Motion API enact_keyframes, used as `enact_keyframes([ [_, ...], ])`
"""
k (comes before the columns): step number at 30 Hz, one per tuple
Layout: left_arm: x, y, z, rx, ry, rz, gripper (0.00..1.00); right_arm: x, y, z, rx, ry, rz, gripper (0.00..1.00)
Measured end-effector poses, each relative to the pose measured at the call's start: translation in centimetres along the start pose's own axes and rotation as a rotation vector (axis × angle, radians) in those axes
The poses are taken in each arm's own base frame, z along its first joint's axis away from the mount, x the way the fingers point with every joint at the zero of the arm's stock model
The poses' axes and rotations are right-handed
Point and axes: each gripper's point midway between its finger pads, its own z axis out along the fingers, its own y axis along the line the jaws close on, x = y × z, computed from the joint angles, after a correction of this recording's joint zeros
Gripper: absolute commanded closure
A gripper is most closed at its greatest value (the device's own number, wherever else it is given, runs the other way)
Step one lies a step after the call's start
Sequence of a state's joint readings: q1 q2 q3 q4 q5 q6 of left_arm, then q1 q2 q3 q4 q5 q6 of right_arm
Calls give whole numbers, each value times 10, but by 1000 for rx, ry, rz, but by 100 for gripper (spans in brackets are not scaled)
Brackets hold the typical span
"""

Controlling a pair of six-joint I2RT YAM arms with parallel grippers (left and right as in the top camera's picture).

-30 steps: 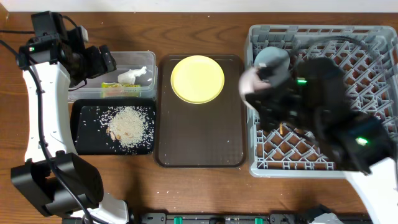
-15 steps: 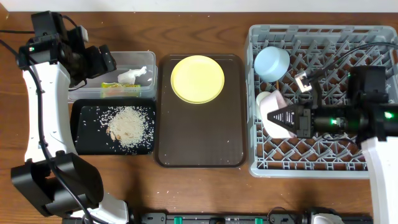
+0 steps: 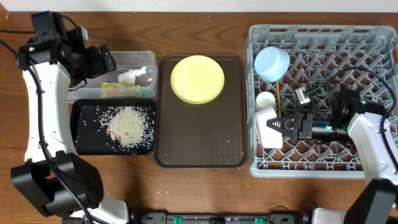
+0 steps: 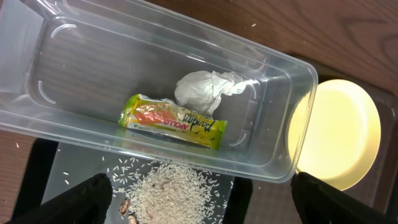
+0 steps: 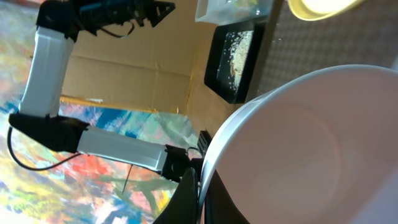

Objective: Sort waste into correct bins and load items into the dishwasher rack
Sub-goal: 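Carry the pink bowl right and set it into the dish rack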

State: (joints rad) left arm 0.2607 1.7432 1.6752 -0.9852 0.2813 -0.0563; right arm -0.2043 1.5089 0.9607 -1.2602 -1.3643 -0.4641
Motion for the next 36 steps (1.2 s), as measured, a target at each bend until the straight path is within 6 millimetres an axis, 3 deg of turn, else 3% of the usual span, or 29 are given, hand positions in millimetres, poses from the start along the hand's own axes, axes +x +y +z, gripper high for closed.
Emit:
enact_keyframes([
  [6, 0, 0, 0, 0, 0, 0, 5, -7, -16, -13, 8, -53, 28, 98],
  [11, 0, 0, 0, 0, 0, 0, 5, -13, -24, -28, 41, -103, 34, 88],
  [24, 0, 0, 0, 0, 0, 0, 5, -17, -50, -62, 153, -185, 70, 84],
  [27, 0, 0, 0, 0, 0, 0, 5, -15, -55, -68, 181, -191, 84, 76],
  [32, 0, 0, 0, 0, 0, 0, 5, -12, -61, -78, 211, -208, 129, 40],
  [36, 0, 0, 0, 0, 0, 0, 5, -9, -63, -85, 217, -224, 165, 36],
])
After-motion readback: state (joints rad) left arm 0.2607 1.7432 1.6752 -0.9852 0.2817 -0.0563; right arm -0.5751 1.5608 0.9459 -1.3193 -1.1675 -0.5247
